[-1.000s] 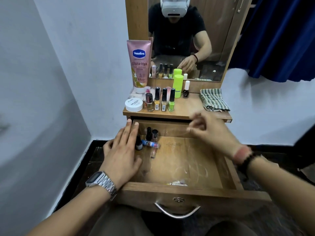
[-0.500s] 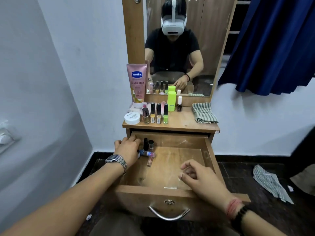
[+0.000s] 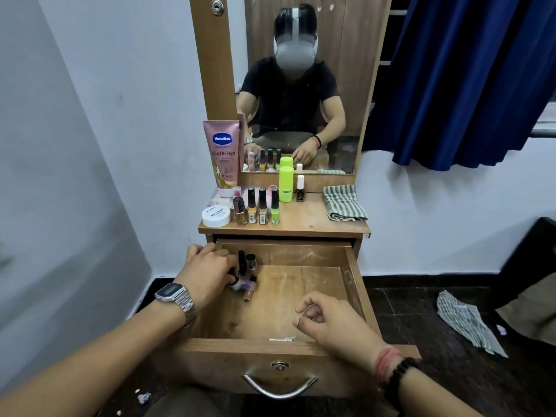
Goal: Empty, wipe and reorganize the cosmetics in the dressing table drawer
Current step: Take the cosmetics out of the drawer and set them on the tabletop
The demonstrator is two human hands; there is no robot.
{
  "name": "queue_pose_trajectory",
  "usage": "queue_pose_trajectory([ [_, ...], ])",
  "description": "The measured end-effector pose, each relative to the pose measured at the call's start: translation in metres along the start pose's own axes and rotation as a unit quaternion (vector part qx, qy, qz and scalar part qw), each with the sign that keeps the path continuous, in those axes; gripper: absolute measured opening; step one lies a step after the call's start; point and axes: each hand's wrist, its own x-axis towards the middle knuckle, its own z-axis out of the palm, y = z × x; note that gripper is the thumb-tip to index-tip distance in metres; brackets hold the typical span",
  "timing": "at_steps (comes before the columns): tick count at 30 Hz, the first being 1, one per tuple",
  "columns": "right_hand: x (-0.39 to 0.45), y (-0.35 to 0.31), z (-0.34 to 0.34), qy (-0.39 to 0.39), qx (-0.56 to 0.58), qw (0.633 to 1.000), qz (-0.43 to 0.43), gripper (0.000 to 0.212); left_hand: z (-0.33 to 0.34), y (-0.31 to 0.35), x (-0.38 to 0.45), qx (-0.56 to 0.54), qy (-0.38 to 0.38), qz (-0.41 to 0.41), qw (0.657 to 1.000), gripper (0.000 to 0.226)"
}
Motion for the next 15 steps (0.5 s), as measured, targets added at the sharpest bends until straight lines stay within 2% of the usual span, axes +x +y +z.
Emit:
queue_pose_trajectory([
  [4, 0.003, 0.002, -0.001, -0.016, 0.020, 1.000, 0.015, 0.018, -0.053, 0.023, 0.004, -0.058, 0.119, 0.065, 0.989, 0.011],
  [7, 0.004, 0.002, -0.002, -0.036, 0.029, 0.999, 0.025, 0.020, -0.098, 0.043, 0.032, -0.115, 0.169, 0.083, 0.975, 0.011],
  [11, 0.003, 0.002, -0.006, -0.049, 0.044, 0.997, 0.027, 0.019, -0.130, 0.063, 0.091, -0.110, 0.152, 0.056, 0.981, 0.014],
  [15, 0.003, 0.002, -0.007, -0.057, 0.067, 0.996, 0.017, 0.019, -0.125, 0.072, 0.142, -0.062, 0.114, 0.026, 0.991, 0.008],
])
